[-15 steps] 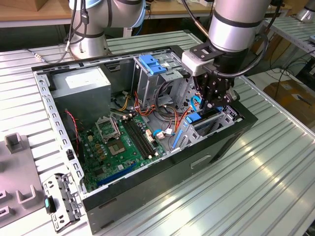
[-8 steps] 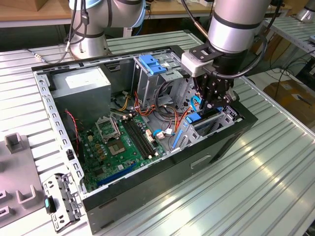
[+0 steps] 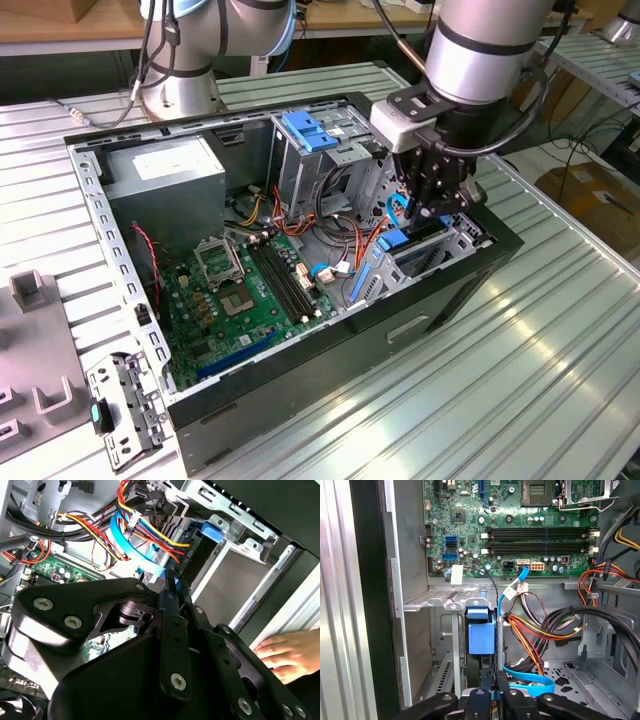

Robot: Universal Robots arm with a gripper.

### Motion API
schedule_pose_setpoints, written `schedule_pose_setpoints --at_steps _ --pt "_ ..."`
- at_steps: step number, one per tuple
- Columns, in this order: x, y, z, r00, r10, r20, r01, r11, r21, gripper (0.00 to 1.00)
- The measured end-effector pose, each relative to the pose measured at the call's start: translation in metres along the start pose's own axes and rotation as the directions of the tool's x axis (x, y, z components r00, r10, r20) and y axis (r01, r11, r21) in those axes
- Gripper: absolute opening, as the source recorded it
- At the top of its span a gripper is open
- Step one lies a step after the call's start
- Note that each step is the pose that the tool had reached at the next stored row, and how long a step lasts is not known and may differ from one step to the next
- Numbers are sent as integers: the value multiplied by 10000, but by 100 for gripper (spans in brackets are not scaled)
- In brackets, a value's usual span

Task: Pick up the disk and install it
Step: 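Insert the second disk wire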

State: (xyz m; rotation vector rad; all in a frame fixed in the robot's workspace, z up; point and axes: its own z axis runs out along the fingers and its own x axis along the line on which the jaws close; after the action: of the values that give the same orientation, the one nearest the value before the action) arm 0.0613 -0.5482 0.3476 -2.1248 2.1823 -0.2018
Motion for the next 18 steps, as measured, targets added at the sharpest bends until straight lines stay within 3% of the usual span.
schedule_pose_setpoints --at_steps 3,4,5,7,8,18 --pt "51 -1 2 9998 30 180 -29 10000 -6 16" --pt "60 -1 3 9996 46 282 -45 10000 -9 16" --pt "67 -2 3 9991 66 410 -66 10000 -14 16" --pt "85 -2 4 9973 116 720 -114 9999 -25 16" --pt "93 -2 6 9970 122 758 -121 9999 -26 16" --pt "154 -8 11 9971 122 756 -120 9999 -27 16"
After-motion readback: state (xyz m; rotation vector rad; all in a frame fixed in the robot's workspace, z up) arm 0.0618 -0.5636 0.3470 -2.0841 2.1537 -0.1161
